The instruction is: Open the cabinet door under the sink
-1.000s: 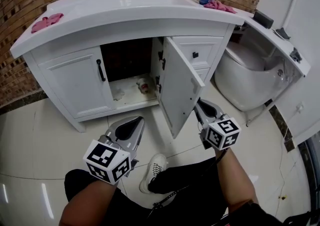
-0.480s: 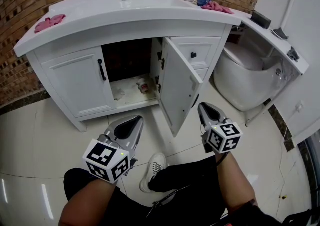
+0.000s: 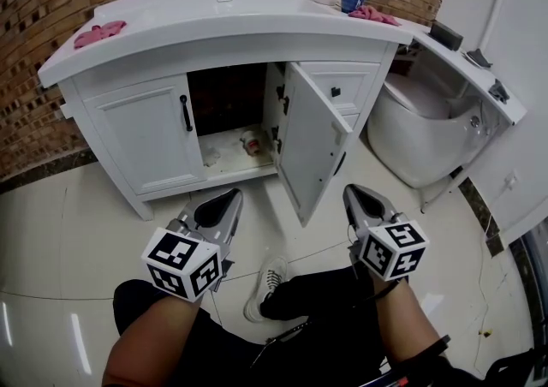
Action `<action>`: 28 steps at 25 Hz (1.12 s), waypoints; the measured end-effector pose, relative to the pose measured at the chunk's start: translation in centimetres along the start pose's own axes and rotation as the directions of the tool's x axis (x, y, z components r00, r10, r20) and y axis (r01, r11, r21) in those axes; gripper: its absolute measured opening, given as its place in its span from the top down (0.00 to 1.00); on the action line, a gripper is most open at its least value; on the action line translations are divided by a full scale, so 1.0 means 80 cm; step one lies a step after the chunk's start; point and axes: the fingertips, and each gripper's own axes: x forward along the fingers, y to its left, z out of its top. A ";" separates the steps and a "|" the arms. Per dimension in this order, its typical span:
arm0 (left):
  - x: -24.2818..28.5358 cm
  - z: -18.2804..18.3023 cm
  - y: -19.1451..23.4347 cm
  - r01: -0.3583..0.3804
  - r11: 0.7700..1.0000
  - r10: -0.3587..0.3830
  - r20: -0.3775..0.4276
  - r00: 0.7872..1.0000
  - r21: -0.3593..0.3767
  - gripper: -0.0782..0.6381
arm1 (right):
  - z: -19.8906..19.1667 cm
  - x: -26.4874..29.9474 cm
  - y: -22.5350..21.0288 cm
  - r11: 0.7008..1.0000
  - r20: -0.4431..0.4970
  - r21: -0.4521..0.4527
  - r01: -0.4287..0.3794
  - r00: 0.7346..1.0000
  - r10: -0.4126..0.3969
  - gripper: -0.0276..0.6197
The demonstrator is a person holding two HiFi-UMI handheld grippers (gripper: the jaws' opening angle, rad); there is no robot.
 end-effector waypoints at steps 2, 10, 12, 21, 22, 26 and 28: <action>-0.007 -0.002 0.005 -0.007 1.000 0.007 -0.006 1.000 -0.010 0.89 | 0.001 -0.011 0.013 1.000 -0.005 -0.015 0.001 1.000 -0.001 0.95; -0.023 -0.019 0.029 -0.034 0.999 0.034 -0.037 0.999 -0.022 0.89 | -0.022 -0.050 0.039 0.999 -0.060 -0.009 0.046 0.997 -0.046 0.95; -0.024 -0.020 0.033 -0.039 0.999 0.038 -0.033 0.999 -0.033 0.89 | -0.031 -0.056 0.043 0.999 -0.078 -0.006 0.048 0.996 -0.048 0.95; -0.035 -0.012 0.011 0.016 0.999 -0.017 -0.021 1.000 -0.036 0.89 | -0.024 -0.079 0.060 0.999 -0.055 -0.009 0.037 0.998 -0.038 0.95; -0.039 -0.012 0.009 0.017 0.999 -0.018 -0.023 1.000 -0.038 0.89 | -0.023 -0.080 0.062 0.999 -0.051 -0.009 0.033 0.998 -0.033 0.95; -0.057 -0.013 0.009 -0.001 1.000 0.000 -0.021 1.000 -0.016 0.89 | -0.024 -0.079 0.071 1.000 -0.038 -0.008 0.010 0.999 -0.010 0.95; -0.069 -0.016 0.013 -0.021 1.000 0.021 -0.025 0.999 -0.014 0.89 | -0.027 -0.075 0.075 1.000 -0.042 -0.009 -0.004 0.999 0.004 0.95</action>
